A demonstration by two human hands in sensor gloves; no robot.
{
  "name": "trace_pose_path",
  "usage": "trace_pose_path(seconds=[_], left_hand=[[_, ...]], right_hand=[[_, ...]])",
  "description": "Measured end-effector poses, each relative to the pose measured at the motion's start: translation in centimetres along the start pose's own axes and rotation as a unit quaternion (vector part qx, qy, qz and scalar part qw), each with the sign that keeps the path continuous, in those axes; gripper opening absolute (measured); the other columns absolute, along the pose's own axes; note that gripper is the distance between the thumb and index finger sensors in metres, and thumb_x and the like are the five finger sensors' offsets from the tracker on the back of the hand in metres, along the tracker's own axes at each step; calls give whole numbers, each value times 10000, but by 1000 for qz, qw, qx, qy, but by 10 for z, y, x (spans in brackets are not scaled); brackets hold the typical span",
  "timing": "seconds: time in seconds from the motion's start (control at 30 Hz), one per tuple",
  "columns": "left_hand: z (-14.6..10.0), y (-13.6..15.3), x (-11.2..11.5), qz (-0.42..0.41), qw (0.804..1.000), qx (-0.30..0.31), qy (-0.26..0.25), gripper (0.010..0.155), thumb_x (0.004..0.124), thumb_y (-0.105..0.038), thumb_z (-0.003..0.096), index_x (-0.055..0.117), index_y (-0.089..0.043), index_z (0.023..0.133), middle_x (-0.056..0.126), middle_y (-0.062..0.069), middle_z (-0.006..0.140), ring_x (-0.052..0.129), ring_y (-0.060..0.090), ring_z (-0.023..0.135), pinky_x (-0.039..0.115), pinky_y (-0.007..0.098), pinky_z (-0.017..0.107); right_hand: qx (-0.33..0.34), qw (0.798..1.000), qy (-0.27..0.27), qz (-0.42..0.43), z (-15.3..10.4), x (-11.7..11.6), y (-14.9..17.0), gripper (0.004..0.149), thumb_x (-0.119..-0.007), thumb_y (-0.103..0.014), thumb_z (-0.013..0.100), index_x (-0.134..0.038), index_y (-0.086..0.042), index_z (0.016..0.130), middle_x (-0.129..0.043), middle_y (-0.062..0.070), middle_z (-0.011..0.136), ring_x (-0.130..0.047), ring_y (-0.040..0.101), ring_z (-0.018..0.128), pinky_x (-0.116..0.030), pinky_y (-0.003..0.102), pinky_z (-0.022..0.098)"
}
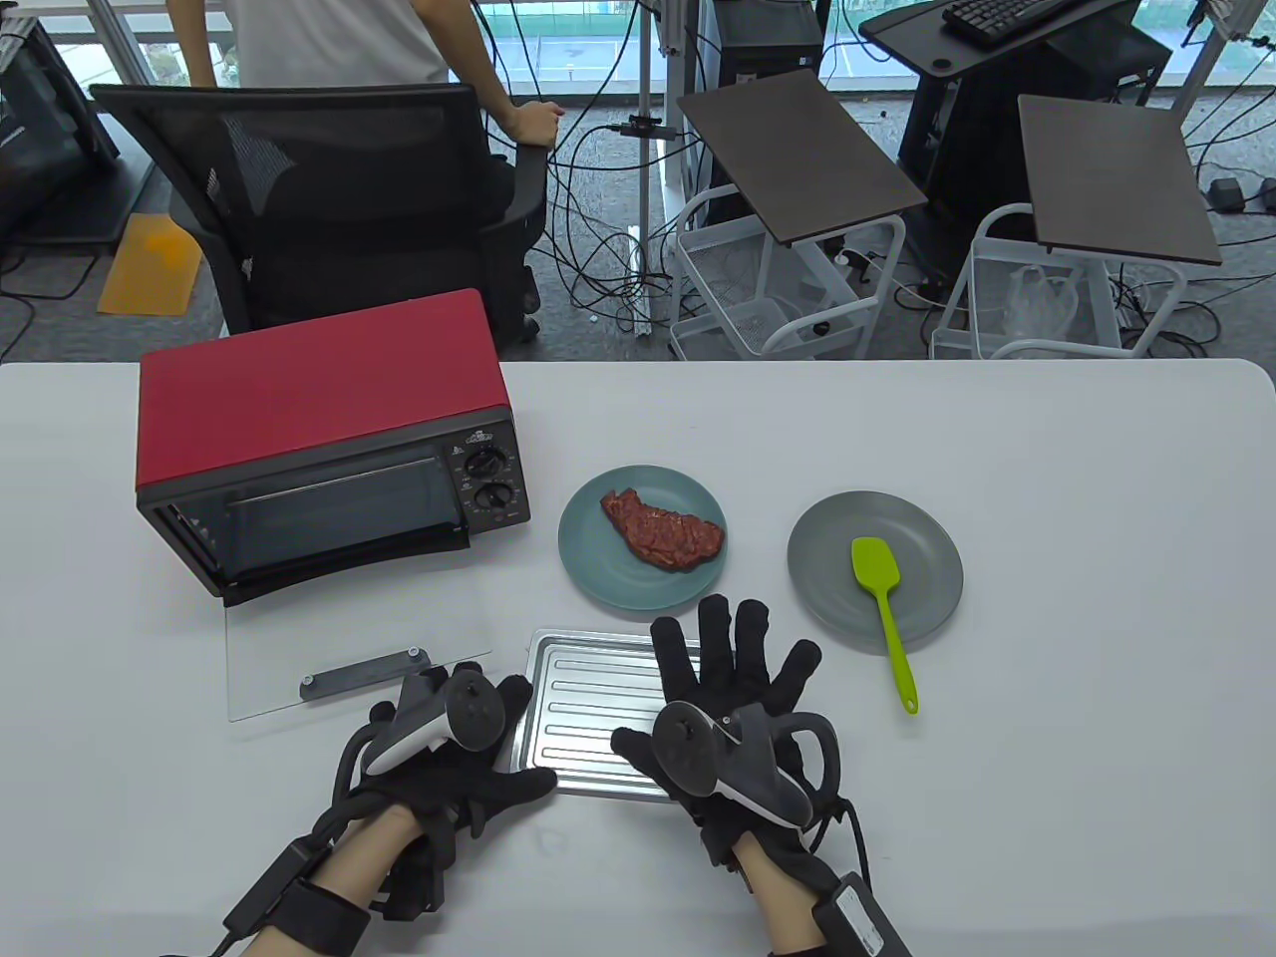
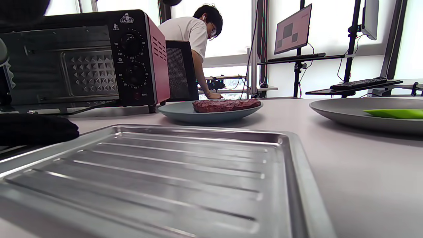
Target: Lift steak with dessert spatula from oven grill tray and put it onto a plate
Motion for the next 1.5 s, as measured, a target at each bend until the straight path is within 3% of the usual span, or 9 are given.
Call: trace_pose_path(seconds=[0.43, 0.7, 0.87, 1.23, 1.5], left_hand=[[-1, 0, 0, -1, 1000, -2, -12, 979, 523, -925, 328, -100, -520, 965, -208, -54, 1079, -191, 361, 1049, 30, 763, 681], [-20, 2, -18, 0, 997, 21, -68, 984, 617, -906, 316, 119, -469, 1045, 104, -24, 1190, 137, 395, 1153, 257, 772, 726], [-44, 9, -41, -19, 992, 31, -117, 997, 672, -893, 315, 171, -449, 1053, 185, -13, 1197, 301, 384, 1168, 315, 767, 730], [-83, 71, -83, 1, 976, -76, -205, 1000, 778, -840, 297, 228, -473, 1048, 234, -51, 1209, 318, 361, 1191, 355, 750, 772], [-85, 131, -97, -28, 962, -153, -223, 982, 822, -795, 309, 253, -487, 1048, 256, -53, 1214, 346, 342, 1196, 385, 731, 788]], right_hand=[[-13, 1000, 5, 21, -2, 0, 8, 1005, -569, -801, 438, -170, -211, 1147, -3, 223, 1152, 34, 529, 1011, -131, 866, 605], [-13, 999, 14, 31, -4, 4, 11, 1006, -569, -802, 438, -170, -211, 1147, -5, 225, 1153, 30, 530, 1012, -133, 867, 605], [-18, 999, 16, 36, -5, 5, 14, 1006, -569, -802, 437, -172, -210, 1147, -5, 223, 1154, 25, 530, 1013, -136, 866, 606], [-14, 999, 13, 33, -7, 5, 13, 1004, -575, -798, 437, -179, -208, 1148, -38, 226, 1155, 23, 530, 1013, -137, 866, 607], [-14, 999, 10, 33, -8, 6, 13, 1002, -578, -795, 438, -182, -208, 1147, -39, 227, 1155, 21, 532, 1012, -138, 866, 607]])
Point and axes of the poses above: the tracker on the back of each hand, its own y axis roughly to the little-finger side, its own z axis roughly from the wrist to the fingertips, x = y × z, the point moved 1 cm from there along z, roughly from the wrist to the fingertips
